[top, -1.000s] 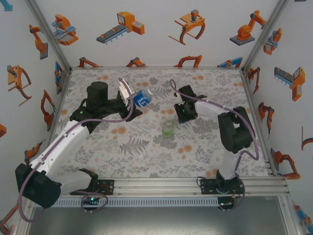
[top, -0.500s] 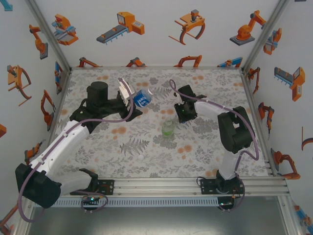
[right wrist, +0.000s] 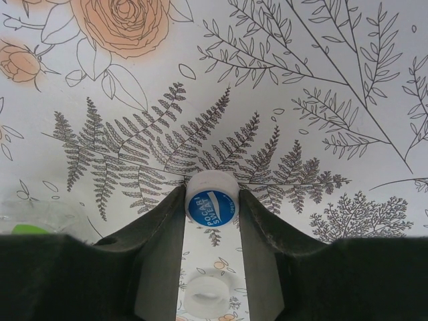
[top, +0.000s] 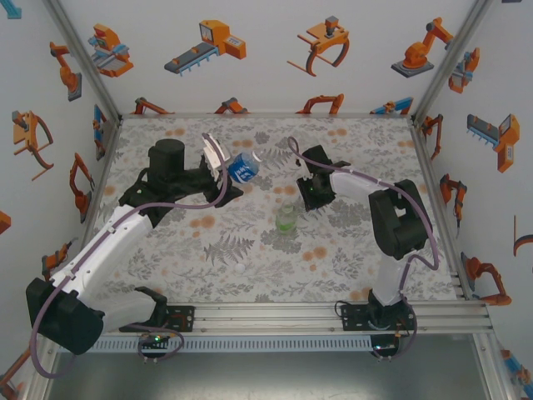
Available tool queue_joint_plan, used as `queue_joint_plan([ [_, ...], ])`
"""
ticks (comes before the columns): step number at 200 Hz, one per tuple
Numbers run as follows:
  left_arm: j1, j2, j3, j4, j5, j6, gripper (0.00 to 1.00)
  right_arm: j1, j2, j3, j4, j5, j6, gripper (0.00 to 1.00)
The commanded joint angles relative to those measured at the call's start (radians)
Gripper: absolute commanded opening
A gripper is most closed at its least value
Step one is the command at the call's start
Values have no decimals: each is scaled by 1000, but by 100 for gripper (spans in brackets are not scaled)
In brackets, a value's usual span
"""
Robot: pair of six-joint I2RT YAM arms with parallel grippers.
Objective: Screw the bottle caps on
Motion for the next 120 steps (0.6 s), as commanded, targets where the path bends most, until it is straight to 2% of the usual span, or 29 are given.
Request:
queue_joint_plan([
  [1,-5,-17,26,-12,20,14,22,9,-2,19,-32,23,1,33],
  [50,-8,-14,27,-14,16,19,20,8,-122,-32,3,38,-3,26],
  [74,-9,-8,33,-20,35,26,8,8,-212,-46,-2,13,-17,26],
  [92,-9,-11,34,-25,65,37,3,9,-301,-50,-6,-67,-47,26],
  [120,-8,-10,37,-43,114,69,0,14,-427,-34,-10,-298,-125,25],
])
